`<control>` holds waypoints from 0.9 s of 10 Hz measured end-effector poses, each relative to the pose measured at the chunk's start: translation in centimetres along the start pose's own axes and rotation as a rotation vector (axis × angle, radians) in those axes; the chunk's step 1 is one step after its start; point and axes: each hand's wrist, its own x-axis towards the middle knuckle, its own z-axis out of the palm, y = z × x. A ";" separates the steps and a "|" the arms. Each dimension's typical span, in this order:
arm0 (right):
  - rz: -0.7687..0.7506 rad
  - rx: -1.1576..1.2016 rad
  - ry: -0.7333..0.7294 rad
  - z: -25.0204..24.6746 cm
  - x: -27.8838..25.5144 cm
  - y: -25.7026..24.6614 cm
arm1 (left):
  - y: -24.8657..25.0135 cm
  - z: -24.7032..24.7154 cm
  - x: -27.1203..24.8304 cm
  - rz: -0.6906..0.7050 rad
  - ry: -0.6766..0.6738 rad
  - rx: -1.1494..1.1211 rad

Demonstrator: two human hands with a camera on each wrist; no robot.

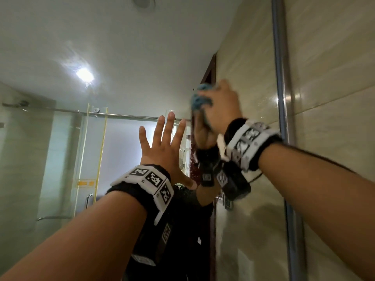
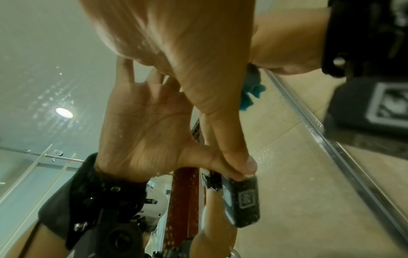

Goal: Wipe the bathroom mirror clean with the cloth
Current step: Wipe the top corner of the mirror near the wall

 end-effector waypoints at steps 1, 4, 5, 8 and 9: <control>-0.115 0.029 -0.042 0.7 -0.1 -1.3 | 0.0 0.0 0.0 -0.009 0.002 0.011; -0.215 -0.003 -0.089 1.2 0.6 -2.6 | -0.1 0.0 0.0 -0.005 0.015 -0.007; -0.085 0.003 -0.002 -0.5 2.8 -0.6 | -0.1 0.0 -0.1 -0.002 0.010 -0.001; -0.208 -0.011 -0.062 1.1 -1.9 -0.8 | 0.1 -0.2 0.0 -0.021 0.000 0.028; 0.111 0.054 0.141 -0.6 0.5 2.7 | 0.1 -0.3 -0.1 -0.028 -0.009 0.026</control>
